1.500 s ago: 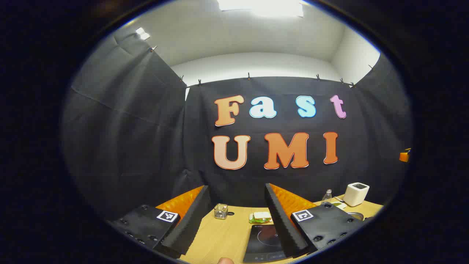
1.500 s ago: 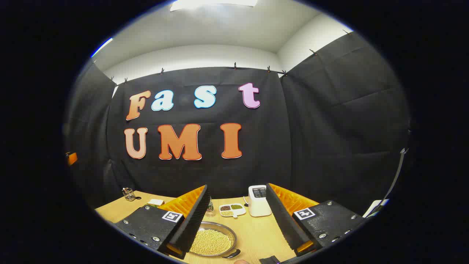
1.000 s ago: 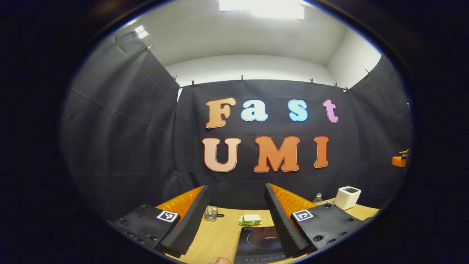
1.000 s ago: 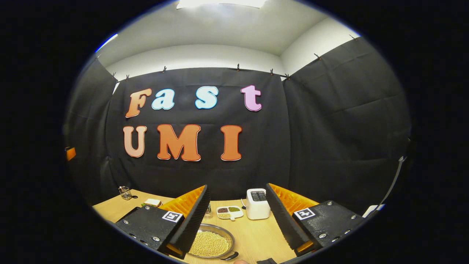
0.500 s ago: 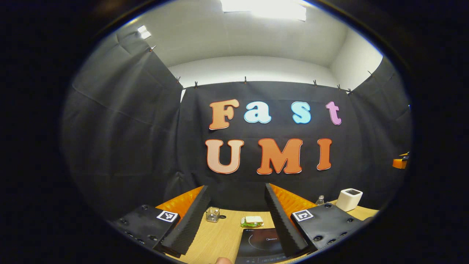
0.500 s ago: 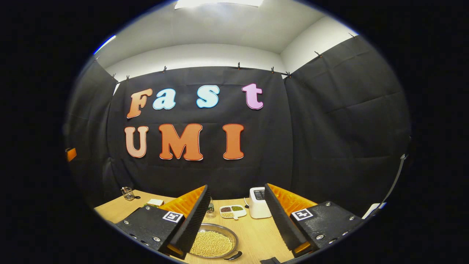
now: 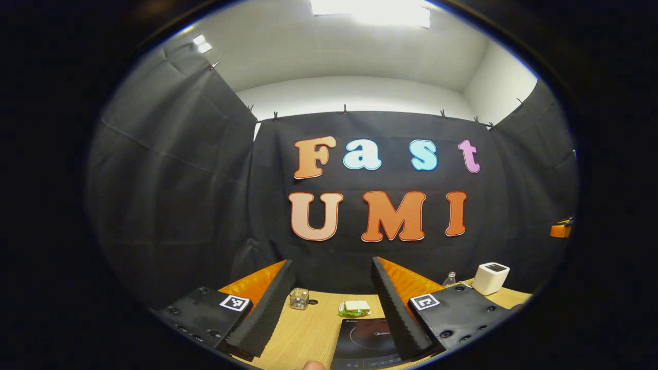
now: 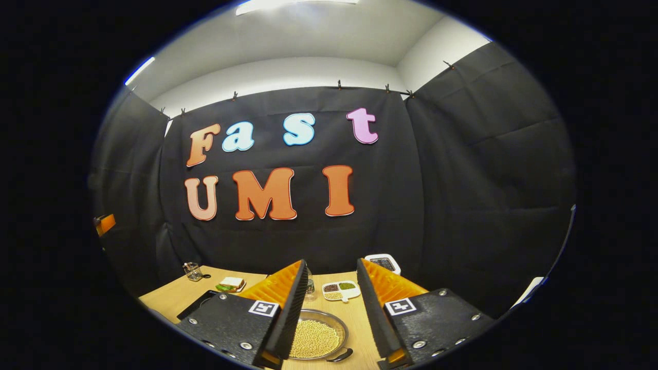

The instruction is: First push the handle of the pot to place it horizontally, then grasp the pot with both hands and set it on the induction cooktop.

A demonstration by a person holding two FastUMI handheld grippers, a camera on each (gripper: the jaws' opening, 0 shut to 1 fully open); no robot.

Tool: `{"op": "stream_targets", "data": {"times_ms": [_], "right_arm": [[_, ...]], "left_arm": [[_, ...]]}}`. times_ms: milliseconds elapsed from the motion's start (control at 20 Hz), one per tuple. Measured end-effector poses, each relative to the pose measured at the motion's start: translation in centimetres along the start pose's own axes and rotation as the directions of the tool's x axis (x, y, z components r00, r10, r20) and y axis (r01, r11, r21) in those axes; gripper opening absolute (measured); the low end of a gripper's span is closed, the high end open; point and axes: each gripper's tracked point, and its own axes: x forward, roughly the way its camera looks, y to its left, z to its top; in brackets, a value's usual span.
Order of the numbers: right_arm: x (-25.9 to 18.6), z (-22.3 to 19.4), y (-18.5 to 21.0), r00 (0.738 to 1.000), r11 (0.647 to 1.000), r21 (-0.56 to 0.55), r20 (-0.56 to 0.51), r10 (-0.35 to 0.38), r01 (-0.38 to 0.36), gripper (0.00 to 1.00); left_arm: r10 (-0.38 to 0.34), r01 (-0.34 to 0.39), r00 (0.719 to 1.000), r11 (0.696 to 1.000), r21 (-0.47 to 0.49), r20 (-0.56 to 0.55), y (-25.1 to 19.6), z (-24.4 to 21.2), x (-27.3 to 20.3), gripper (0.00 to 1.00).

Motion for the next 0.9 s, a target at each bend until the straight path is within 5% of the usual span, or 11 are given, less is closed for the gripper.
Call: {"op": "stream_targets", "data": {"times_ms": [350, 500, 800, 900], "right_arm": [[0.3, -1.6, -0.4, 0.999, 1.0, -0.026, -0.032, -0.016, 0.015, 0.19], [0.3, -2.8, -0.3, 0.998, 1.0, -0.03, -0.063, -0.008, 0.006, 0.22], [1.0, -5.8, -0.2, 0.991, 1.0, 0.01, -0.134, 0.005, -0.004, 0.0], [1.1, -7.1, -0.5, 0.987, 1.0, -0.005, -0.161, -0.004, 0.004, 0.0]], "left_arm": [[0.002, -0.002, 1.0, 1.0, -0.006, -0.001, 0.0, -0.2, 0.2, 0.99], [0.002, -0.002, 1.0, 1.0, -0.008, -0.005, -0.1, -0.4, 0.3, 0.98], [0.005, -0.005, 1.0, 1.0, -0.012, -0.02, -0.1, -0.8, 0.6, 0.99], [0.005, -0.005, 1.0, 1.0, -0.016, -0.025, -0.2, -0.9, 0.6, 0.99]]}}
